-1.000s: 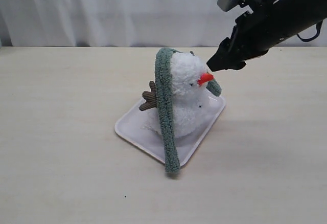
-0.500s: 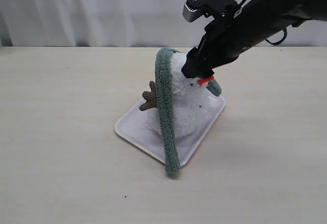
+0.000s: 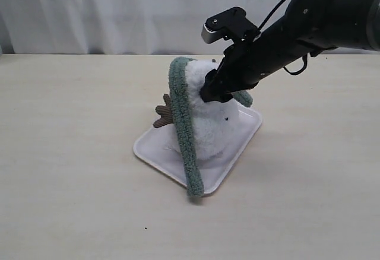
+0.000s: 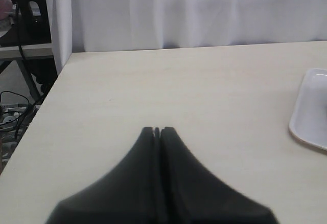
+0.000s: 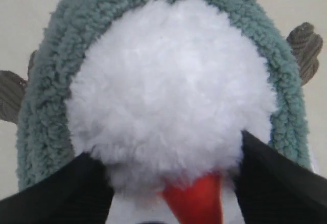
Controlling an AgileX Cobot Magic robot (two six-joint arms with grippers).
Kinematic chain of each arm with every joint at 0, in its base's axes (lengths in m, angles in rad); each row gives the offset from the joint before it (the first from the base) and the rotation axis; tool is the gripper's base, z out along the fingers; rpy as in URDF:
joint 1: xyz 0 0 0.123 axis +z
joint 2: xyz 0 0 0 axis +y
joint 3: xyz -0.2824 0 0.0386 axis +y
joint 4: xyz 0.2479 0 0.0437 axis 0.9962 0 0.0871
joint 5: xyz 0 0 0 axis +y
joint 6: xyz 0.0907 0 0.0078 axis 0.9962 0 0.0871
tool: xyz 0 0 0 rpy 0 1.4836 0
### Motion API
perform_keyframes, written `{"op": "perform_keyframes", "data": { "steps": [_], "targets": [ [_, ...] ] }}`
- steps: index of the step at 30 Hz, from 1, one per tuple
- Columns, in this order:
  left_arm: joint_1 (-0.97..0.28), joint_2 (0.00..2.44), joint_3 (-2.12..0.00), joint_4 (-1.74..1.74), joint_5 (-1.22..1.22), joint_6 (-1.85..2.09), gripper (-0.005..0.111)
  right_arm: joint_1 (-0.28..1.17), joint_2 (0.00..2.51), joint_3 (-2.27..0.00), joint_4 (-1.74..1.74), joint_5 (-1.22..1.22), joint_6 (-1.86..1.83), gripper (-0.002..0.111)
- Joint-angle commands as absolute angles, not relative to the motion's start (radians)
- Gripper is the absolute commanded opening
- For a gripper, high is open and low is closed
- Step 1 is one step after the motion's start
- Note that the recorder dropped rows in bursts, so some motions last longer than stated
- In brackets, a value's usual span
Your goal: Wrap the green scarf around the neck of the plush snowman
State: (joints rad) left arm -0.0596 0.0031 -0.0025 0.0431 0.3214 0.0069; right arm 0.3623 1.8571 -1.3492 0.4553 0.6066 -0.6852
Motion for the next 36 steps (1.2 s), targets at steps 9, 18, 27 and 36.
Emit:
{"op": "perform_keyframes", "data": {
  "steps": [9, 18, 27, 36],
  "targets": [
    [-0.059, 0.000, 0.000, 0.041, 0.308, 0.005, 0.000, 0.364, 1.865, -1.349, 0.703, 0.611, -0.488, 0.042],
    [-0.059, 0.000, 0.000, 0.041, 0.308, 0.005, 0.000, 0.364, 1.867, -1.266, 0.751, 0.425, -0.348, 0.042],
    [-0.059, 0.000, 0.000, 0.041, 0.308, 0.005, 0.000, 0.364, 1.864, -1.237, 0.994, 0.458, -0.535, 0.042],
    [-0.059, 0.000, 0.000, 0.041, 0.308, 0.005, 0.000, 0.364, 1.864, -1.239, 0.966, 0.481, -0.663, 0.049]
  ]
}}
